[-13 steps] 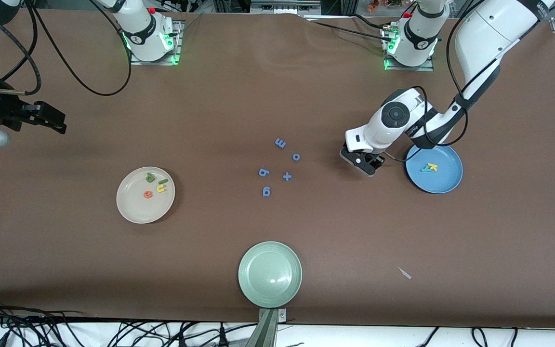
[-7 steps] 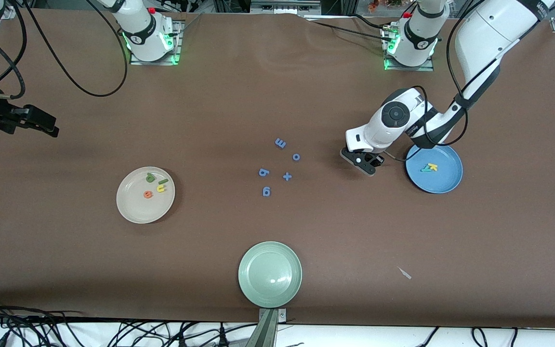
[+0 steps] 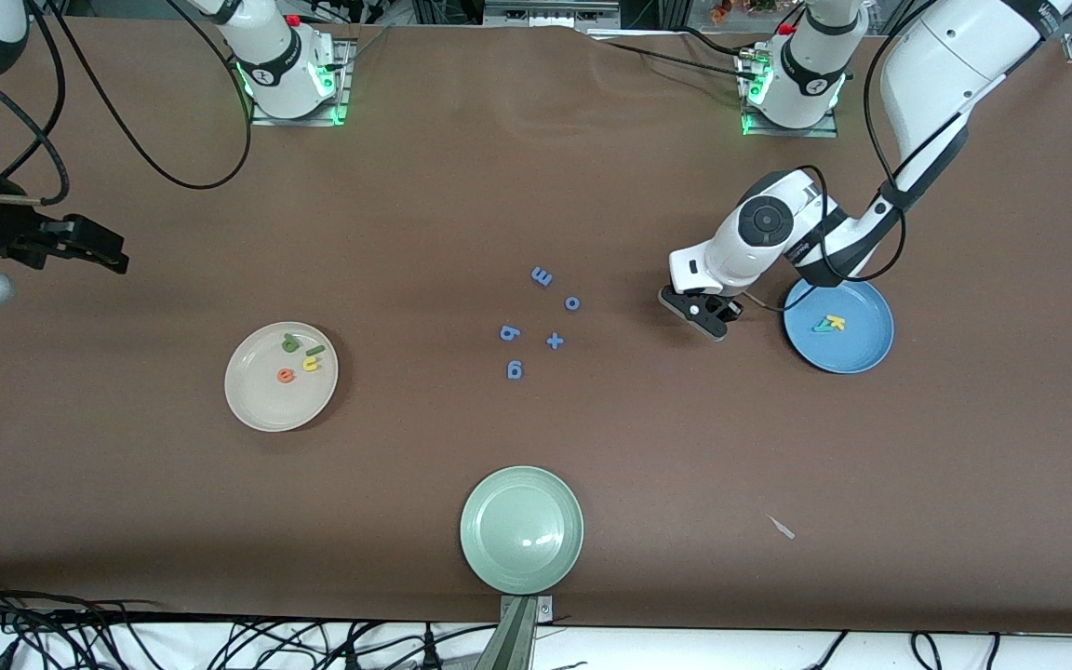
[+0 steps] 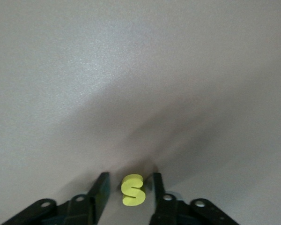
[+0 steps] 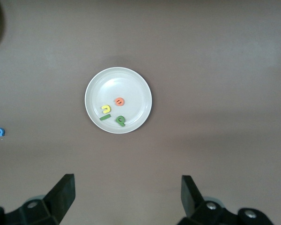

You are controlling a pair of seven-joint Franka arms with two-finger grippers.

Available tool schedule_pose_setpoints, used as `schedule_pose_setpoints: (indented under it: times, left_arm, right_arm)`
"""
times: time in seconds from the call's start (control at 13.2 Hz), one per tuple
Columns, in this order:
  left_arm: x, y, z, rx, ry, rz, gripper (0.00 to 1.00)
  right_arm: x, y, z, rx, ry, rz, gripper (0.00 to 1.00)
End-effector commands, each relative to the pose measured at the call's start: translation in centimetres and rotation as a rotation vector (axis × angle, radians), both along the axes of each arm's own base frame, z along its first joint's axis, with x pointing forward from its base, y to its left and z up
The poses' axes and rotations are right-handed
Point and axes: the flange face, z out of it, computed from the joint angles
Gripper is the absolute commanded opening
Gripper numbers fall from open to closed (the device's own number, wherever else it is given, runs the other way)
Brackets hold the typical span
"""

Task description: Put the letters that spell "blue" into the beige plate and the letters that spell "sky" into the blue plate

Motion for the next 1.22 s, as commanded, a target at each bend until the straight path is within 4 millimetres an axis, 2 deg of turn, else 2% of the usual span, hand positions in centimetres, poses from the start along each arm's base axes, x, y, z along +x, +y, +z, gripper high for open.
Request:
schedule_pose_setpoints:
  times: [0.0,0.08,0.23,0.46,0.76,0.91,1.14]
  left_arm:
    - [-1.0,0.4,-0.4,0.026,0.002,-0.016,0.35]
    - [-1.0,0.4,-0.4,0.026,0.002,-0.016,0.32]
    - [-0.7,0.7,0.2,0.034,-0.012,-0.014,0.2]
    - [-0.1,1.4,1.3,0.072,-0.021,-0.013,0.16]
    - [1.9,4.1,3.9,0.137,-0.051,-0.017,0.16]
    - [3.0,6.6,5.9,0.16,-0.07,-0.027,0.15]
    - [4.3,11.9,7.8,0.153,-0.06,-0.058,0.15]
  right_arm:
    - [0.2,0.7,0.6,0.015,-0.012,0.024,1.0]
    - [0.2,0.8,0.8,0.016,-0.016,0.025,1.0]
    - [-0.1,0.9,1.0,0.016,-0.009,0.03,1.0]
    - [-0.5,1.9,1.5,0.019,-0.008,0.053,1.0]
    - [-1.0,1.9,1.6,0.019,0.012,0.054,1.0]
    - [-0.9,1.9,1.7,0.016,0.009,0.056,1.0]
    - [-1.0,1.8,1.6,0.015,0.012,0.054,1.0]
